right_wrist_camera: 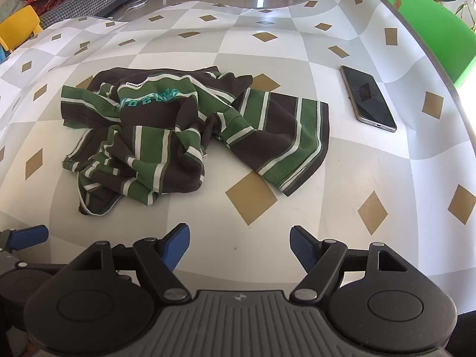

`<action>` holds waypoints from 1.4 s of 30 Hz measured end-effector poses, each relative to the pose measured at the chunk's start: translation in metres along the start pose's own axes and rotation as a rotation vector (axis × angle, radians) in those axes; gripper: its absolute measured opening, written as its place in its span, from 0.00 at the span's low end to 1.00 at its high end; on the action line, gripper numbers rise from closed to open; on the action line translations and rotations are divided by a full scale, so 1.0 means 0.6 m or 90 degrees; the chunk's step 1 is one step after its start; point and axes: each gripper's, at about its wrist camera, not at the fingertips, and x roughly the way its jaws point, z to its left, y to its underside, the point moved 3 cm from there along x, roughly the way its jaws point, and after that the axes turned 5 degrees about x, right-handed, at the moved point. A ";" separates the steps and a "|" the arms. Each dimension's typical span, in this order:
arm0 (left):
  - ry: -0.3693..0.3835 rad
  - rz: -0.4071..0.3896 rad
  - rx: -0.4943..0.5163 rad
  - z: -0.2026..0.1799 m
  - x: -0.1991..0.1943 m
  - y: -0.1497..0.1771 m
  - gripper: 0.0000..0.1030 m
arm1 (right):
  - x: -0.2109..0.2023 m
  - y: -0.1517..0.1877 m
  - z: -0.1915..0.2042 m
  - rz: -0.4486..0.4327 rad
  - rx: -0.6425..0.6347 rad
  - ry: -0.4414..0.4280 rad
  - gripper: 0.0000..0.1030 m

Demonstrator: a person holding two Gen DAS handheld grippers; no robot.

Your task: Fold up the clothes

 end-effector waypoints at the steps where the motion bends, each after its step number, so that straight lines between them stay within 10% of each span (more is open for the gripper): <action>1: 0.000 0.001 0.000 0.000 0.000 0.000 1.00 | 0.000 0.000 0.000 0.000 0.000 0.000 0.71; 42: -0.008 0.011 -0.043 0.034 0.021 -0.024 1.00 | 0.007 -0.011 0.006 -0.003 0.024 -0.005 0.71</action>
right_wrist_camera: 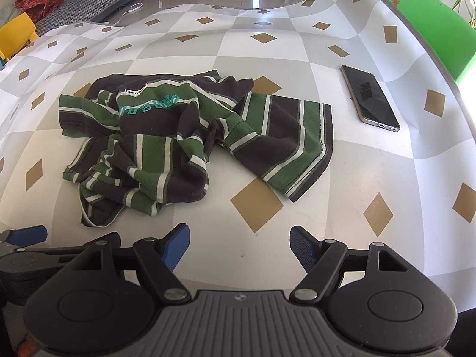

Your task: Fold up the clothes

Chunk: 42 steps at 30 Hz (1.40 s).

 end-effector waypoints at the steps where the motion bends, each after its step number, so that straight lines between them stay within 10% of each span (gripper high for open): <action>1: 0.000 -0.001 -0.002 0.002 0.000 -0.003 1.00 | 0.000 -0.001 -0.001 -0.001 0.004 -0.001 0.71; 42: -0.054 -0.033 -0.031 0.079 0.047 -0.213 1.00 | 0.074 -0.173 -0.056 0.015 0.020 -0.050 0.71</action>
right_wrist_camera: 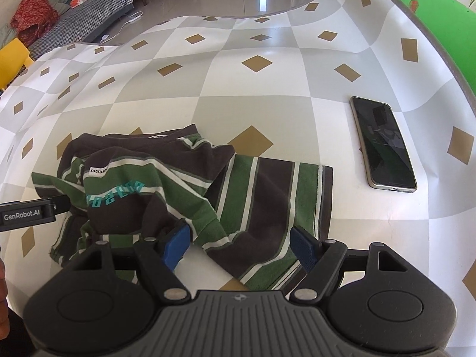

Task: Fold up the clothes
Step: 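Lower both tools onto the striped shirt and close fingers on the fabric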

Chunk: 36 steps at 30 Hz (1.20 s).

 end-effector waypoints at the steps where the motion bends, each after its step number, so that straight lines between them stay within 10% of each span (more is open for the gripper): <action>1: -0.001 0.002 0.000 0.002 0.005 -0.005 1.00 | 0.005 -0.005 -0.004 0.002 0.003 0.000 0.71; 29: 0.032 0.096 -0.073 0.054 0.136 -0.070 1.00 | 0.128 -0.082 0.016 0.024 0.065 -0.064 0.67; 36: 0.045 0.096 -0.089 0.053 0.146 -0.067 1.00 | 0.143 -0.086 0.023 0.007 0.070 -0.072 0.53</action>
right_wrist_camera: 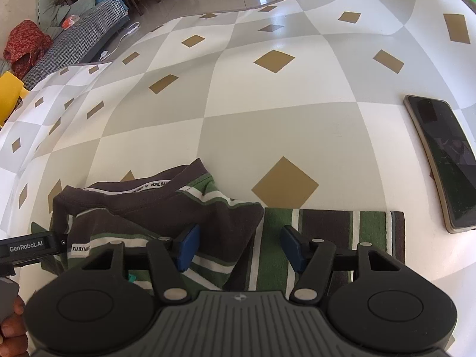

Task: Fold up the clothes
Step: 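Lower both tools onto the striped shirt and close fingers on the fabric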

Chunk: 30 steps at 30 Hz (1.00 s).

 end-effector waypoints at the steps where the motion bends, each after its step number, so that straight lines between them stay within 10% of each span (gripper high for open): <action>1: 0.001 -0.002 -0.002 0.000 0.000 0.000 1.00 | 0.000 -0.001 0.001 -0.003 0.002 -0.002 0.48; 10: 0.014 -0.032 0.011 -0.010 -0.006 -0.011 0.82 | 0.007 -0.009 0.013 -0.006 -0.022 -0.015 0.12; 30: -0.055 -0.106 0.019 -0.010 -0.033 -0.056 0.58 | -0.051 -0.075 0.024 -0.120 -0.024 -0.051 0.07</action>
